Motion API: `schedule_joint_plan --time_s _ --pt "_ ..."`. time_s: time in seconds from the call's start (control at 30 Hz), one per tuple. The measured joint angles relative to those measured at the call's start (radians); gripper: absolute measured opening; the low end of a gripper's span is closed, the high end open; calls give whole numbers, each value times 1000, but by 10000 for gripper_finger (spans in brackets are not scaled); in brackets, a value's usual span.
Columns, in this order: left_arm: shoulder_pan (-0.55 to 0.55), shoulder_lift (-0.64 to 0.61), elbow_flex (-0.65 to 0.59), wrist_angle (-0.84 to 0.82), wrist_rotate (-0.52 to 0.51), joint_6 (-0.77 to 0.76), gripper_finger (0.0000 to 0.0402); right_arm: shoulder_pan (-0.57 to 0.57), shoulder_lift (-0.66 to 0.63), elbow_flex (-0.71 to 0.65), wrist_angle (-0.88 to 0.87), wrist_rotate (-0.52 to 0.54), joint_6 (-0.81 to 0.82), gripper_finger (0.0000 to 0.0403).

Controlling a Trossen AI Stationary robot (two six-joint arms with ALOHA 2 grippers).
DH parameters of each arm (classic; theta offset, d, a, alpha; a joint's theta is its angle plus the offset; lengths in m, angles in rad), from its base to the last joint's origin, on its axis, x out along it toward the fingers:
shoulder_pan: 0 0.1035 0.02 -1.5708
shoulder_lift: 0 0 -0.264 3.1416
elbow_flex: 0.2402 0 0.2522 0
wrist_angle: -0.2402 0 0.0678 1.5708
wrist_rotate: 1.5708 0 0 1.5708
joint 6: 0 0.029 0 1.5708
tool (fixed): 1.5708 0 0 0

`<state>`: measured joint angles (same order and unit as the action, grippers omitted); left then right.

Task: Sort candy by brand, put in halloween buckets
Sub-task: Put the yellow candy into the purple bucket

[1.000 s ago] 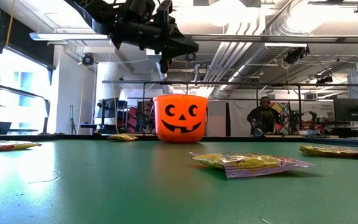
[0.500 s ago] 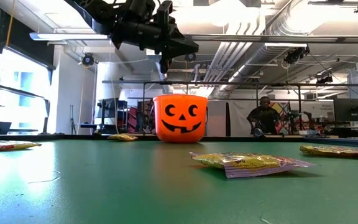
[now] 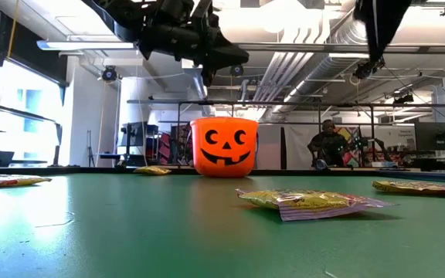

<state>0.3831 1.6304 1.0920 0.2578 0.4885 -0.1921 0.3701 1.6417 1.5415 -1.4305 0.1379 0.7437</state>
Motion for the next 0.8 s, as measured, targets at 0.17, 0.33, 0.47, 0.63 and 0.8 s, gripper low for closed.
schedule_joint_plan --time_s 0.17,0.33,0.47,0.63,0.8 --pt "0 -15 0 -13 -2 5 23 -12 -18 -175 174 -1 -66 254" --pt "0 -30 1 -37 -8 10 23 -31 -75 -316 273 11 -48 254" --pt "0 -30 1 -52 -9 -7 23 -82 -85 -381 365 -41 -67 254" --pt "0 -30 1 -61 -9 -6 23 -164 -76 -435 497 -98 -119 254" --pt "0 -30 1 -60 -9 10 23 -230 -77 -451 527 -67 -149 254"
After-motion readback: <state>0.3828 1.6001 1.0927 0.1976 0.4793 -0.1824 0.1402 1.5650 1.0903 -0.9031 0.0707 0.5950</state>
